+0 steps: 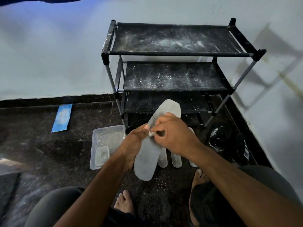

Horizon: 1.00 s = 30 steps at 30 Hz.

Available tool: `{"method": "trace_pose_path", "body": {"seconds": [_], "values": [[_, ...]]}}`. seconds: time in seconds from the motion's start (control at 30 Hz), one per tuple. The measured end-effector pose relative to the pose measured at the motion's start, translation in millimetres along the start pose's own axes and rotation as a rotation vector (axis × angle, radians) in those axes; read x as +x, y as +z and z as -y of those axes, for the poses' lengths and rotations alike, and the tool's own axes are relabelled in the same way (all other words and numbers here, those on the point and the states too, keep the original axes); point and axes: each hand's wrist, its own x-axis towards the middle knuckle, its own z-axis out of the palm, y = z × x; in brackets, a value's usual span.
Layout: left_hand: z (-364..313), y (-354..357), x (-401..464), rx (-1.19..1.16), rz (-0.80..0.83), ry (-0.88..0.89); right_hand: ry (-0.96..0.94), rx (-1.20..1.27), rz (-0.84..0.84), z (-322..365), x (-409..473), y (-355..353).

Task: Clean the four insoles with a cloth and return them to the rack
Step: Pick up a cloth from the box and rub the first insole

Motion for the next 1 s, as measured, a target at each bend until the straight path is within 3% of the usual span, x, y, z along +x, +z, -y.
{"method": "trace_pose_path", "body": {"seconds": [0.07, 0.17, 0.23, 0.4, 0.47, 0.6, 0.7, 0.8, 0.93, 1.0], "values": [[-2.6, -0.6, -1.9, 0.026, -0.027, -0.003, 0.0, 0.077, 0.017, -0.6, 0.4, -8.5], [-4.1, -4.5, -3.1, 0.083, -0.018, -0.01, 0.104, -0.005, -0.209, -15.6, 5.2, -21.3], [-5.3, -4.3, -3.6, 0.08, 0.011, -0.008, 0.135, -0.085, -0.266, -18.7, 6.4, -21.0], [-1.8, -1.7, 1.3, 0.023, 0.048, -0.027, -0.04, 0.03, 0.115, -3.3, -3.7, -10.7], [-2.3, -4.5, 0.9, 0.016, 0.037, -0.017, -0.015, 0.054, 0.058, -7.4, -3.1, -20.7], [-2.4, -10.2, 1.2, 0.011, 0.027, -0.002, 0.162, -0.127, -0.209, -23.4, 0.5, -31.3], [-1.4, -8.3, 1.8, -0.04, 0.038, 0.018, 0.09, -0.142, -0.055, -11.8, -1.8, -13.1], [-0.5, -7.5, 4.0, -0.083, 0.013, 0.032, 0.013, 0.052, 0.011, -3.1, -4.6, -8.4], [0.2, -11.2, 4.7, -0.145, 0.007, 0.053, 0.151, -0.013, -0.27, -17.4, 1.6, -23.9], [0.4, -11.5, 5.7, -0.205, 0.021, 0.029, 0.176, -0.035, -0.301, -17.1, 1.6, -22.3]]}}
